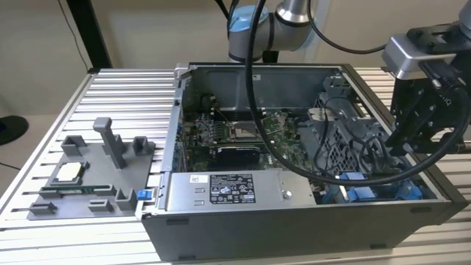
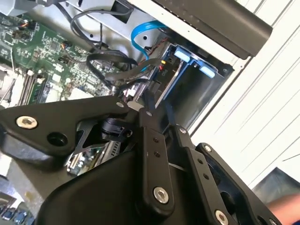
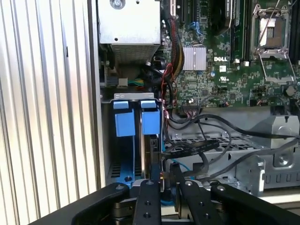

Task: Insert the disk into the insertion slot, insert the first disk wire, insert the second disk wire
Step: 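Insert the second disk wire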

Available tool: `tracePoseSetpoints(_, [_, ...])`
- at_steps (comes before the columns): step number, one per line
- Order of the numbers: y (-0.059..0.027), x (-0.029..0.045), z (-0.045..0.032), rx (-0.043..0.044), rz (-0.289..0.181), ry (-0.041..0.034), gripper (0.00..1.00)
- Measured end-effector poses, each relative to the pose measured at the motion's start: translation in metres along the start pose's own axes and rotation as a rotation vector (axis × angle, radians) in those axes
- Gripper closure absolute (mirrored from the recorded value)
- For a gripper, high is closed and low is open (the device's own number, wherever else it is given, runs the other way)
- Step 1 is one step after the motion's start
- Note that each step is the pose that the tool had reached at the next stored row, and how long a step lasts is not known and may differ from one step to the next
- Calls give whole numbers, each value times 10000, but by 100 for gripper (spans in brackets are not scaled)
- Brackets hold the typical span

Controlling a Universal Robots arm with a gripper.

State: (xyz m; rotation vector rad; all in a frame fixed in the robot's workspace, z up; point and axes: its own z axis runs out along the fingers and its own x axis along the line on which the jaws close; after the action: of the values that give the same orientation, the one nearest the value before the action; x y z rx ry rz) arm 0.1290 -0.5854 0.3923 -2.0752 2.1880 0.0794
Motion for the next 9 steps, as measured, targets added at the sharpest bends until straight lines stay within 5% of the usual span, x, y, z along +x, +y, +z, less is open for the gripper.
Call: tracePoseSetpoints(9, [0, 0, -3, -1, 0, -5, 0])
